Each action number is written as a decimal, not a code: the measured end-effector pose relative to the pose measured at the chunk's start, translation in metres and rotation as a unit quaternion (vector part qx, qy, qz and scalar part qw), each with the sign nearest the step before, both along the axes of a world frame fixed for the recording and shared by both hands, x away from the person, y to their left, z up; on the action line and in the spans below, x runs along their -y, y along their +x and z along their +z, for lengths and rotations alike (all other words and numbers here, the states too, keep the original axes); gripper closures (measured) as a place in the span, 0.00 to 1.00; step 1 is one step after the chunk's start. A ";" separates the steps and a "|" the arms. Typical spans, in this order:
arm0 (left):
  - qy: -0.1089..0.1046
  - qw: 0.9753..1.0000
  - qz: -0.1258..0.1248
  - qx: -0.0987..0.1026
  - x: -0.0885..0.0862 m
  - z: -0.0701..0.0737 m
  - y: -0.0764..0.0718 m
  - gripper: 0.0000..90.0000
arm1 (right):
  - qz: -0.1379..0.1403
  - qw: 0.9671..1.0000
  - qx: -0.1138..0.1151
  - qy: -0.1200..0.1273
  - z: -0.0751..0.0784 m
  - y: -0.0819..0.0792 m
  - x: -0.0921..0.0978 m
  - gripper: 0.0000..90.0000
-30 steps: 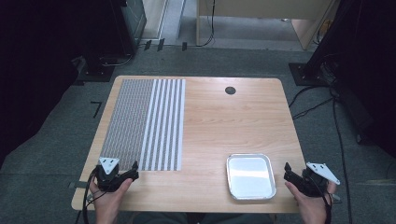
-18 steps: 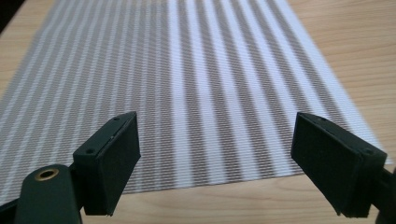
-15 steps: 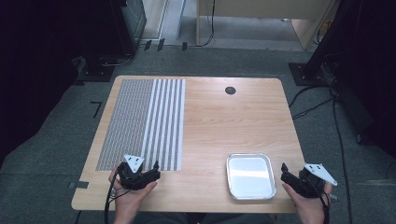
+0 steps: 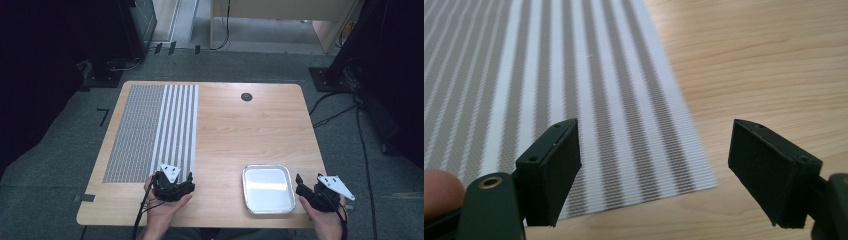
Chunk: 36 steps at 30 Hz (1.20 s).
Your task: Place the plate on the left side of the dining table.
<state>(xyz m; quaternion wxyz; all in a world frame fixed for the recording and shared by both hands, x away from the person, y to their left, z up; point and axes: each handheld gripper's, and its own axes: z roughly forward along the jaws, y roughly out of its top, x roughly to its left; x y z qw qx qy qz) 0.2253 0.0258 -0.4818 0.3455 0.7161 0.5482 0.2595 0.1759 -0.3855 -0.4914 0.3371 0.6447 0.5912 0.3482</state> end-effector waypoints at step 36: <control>-0.054 0.994 -0.090 -0.042 0.099 -0.010 -0.013 0.55 | 0.065 0.991 -0.024 0.118 -0.004 -0.001 -0.008 0.82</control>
